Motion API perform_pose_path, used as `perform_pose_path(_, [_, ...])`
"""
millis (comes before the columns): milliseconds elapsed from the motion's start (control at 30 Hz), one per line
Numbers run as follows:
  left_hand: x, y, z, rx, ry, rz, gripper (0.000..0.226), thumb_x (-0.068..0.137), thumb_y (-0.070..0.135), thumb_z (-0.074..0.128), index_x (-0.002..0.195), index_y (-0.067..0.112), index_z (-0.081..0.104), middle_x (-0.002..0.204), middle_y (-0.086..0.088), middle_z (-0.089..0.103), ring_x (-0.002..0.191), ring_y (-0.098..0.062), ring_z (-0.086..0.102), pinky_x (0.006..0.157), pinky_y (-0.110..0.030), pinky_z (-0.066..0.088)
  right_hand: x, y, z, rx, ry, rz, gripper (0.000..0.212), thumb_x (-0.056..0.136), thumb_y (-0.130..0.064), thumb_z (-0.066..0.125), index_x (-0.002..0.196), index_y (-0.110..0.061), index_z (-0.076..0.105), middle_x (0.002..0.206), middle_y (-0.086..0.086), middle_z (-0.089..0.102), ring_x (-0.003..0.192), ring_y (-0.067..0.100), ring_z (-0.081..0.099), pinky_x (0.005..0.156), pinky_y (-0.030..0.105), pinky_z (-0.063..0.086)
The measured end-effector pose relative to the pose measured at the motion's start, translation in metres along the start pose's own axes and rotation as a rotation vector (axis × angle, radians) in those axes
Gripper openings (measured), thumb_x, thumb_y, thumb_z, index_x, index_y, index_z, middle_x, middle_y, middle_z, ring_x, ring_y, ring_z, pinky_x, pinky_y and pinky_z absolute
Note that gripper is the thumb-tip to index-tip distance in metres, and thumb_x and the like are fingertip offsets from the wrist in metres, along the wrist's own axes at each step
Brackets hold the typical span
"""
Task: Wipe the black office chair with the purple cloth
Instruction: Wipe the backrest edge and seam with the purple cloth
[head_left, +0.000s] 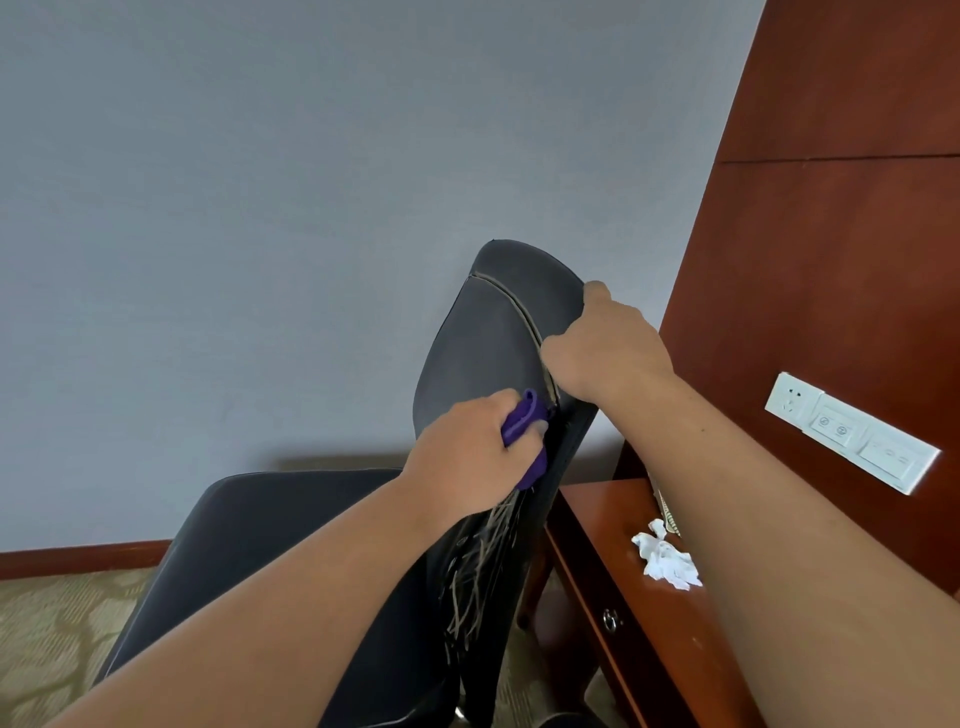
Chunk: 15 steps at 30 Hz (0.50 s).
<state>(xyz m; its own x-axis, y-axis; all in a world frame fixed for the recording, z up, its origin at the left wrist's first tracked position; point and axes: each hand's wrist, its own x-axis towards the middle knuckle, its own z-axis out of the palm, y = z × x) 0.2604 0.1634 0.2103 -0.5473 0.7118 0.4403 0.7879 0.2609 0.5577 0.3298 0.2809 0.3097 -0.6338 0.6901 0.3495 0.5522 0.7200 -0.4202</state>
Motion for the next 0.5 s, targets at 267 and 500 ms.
perform_pose_path(267, [0.010, 0.018, -0.004, -0.077, -0.014, -0.005, 0.023, 0.100, 0.046, 0.052, 0.089, 0.026, 0.055, 0.076, 0.007, 0.065, 0.069, -0.011, 0.063, 0.062, -0.027, 0.050, -0.002, 0.003, -0.005, -0.134, -0.011, 0.004, 0.065, 0.085, -0.024, 0.051, 0.146, -0.016, 0.029, 0.084, 0.004, 0.045, 0.084, 0.031, 0.052, 0.065, 0.037, 0.043])
perform_pose_path(500, [0.003, 0.001, -0.012, -0.106, -0.165, -0.147, 0.026, 0.099, 0.045, 0.054, 0.081, 0.026, 0.060, 0.073, 0.007, 0.068, 0.071, -0.013, 0.067, 0.071, -0.032, 0.057, -0.002, 0.000, -0.002, -0.114, 0.009, -0.013, 0.070, 0.085, -0.023, 0.051, 0.150, -0.016, 0.026, 0.085, 0.003, 0.047, 0.084, 0.029, 0.054, 0.061, 0.035, 0.041])
